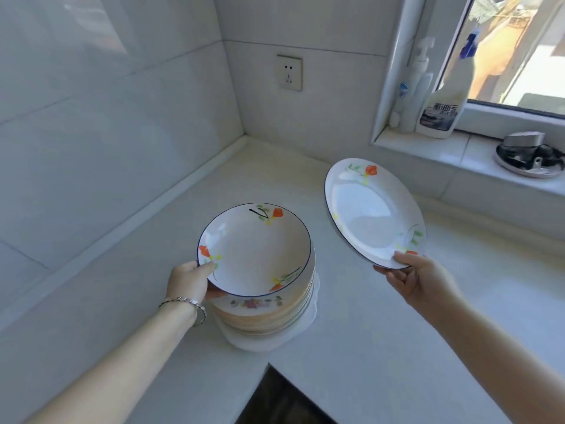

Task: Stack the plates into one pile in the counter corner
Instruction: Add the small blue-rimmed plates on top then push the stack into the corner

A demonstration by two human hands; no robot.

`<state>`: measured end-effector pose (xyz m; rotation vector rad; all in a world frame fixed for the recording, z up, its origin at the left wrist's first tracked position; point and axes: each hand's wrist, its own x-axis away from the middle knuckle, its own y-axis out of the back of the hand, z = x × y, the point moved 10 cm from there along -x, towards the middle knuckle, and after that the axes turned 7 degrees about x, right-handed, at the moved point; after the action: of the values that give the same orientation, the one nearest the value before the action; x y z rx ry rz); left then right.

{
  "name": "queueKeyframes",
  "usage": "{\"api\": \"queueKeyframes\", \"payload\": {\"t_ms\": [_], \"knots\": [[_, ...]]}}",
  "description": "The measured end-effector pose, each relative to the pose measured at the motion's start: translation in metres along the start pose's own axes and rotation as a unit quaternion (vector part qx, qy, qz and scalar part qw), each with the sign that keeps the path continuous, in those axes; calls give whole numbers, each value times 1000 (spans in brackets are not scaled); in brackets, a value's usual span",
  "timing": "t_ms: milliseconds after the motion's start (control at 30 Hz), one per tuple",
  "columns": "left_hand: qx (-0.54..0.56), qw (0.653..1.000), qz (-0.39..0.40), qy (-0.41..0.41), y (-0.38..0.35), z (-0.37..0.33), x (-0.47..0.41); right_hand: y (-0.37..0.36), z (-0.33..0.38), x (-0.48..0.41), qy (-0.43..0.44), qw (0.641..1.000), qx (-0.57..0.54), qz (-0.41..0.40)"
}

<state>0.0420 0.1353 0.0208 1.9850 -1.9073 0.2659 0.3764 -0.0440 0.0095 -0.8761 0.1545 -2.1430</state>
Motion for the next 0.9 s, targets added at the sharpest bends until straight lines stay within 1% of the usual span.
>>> {"api": "queueKeyframes", "payload": {"t_ms": [167,333,400,467,533,600,733,800,900], "knots": [[-11,999,10,41,-6,21,-19,-3,7,-13,7,1000,28,1],[-54,998,18,40,2,44,-59,-4,19,-26,4,998,62,0],[-78,996,22,45,2,40,-56,-6,22,-30,6,997,79,3],[-123,992,21,25,-3,20,-37,-9,24,-33,9,996,87,5],[-173,984,30,7,-6,10,-30,-13,23,-35,10,996,92,8],[-214,975,58,16,-12,8,-27,-20,20,-35,11,995,97,11],[-333,939,90,8,-14,3,-29,-46,16,-35,19,990,138,16],[-351,931,99,1,-16,3,-30,-65,15,-35,25,984,177,19],[-354,929,108,-13,-17,4,-30,-92,10,-34,26,971,237,8]]}}
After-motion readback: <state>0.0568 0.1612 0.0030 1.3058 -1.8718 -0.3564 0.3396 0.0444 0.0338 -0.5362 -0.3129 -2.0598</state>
